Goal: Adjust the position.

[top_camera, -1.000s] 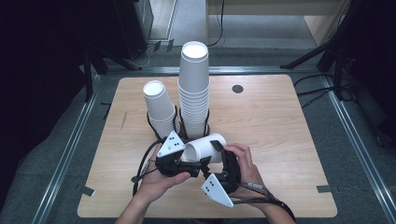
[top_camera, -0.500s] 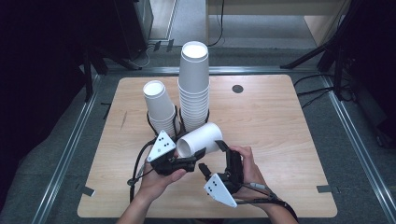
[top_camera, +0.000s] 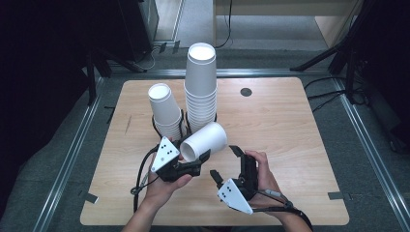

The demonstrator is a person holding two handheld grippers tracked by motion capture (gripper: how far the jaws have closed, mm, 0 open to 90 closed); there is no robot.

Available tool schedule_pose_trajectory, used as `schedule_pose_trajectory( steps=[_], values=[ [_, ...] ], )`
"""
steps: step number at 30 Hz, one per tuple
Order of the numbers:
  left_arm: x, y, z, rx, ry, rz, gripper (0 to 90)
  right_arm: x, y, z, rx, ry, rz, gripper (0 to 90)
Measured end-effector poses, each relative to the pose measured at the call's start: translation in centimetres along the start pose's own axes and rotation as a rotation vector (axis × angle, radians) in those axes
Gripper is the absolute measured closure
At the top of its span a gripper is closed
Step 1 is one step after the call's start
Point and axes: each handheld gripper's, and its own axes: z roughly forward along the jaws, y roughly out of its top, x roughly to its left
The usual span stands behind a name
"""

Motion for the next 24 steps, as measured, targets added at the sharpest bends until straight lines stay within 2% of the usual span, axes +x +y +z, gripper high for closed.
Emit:
schedule_pose_trajectory(
  steps=[2,7,9,12,15,24],
  values=[
    [0.1,0.0,0.0,-0.006,-0.011,-0.014,22.6,-0.3,-0.2,-0.1,0.004,-0.004,0.012,0.0],
    [0.3,-0.2,0.0,-0.011,0.008,-0.027,22.5,-0.6,-0.5,-0.3,0.017,-0.010,0.029,0.0],
    [0.5,-0.2,-0.1,-0.020,0.002,-0.039,22.5,-0.7,-0.6,-0.3,0.019,-0.010,0.035,0.0],
    [0.4,-0.2,-0.1,-0.014,-0.007,-0.030,22.4,-0.8,-0.8,-0.4,0.023,-0.009,0.044,0.0],
    [0.4,-0.3,0.0,-0.008,-0.013,-0.048,22.2,-0.7,-1.2,-0.6,0.036,0.003,0.054,0.0],
    [0.3,-0.4,0.1,-0.007,0.010,-0.051,22.2,-1.0,-2.0,-1.4,0.058,0.027,0.094,0.0]
  ],
)
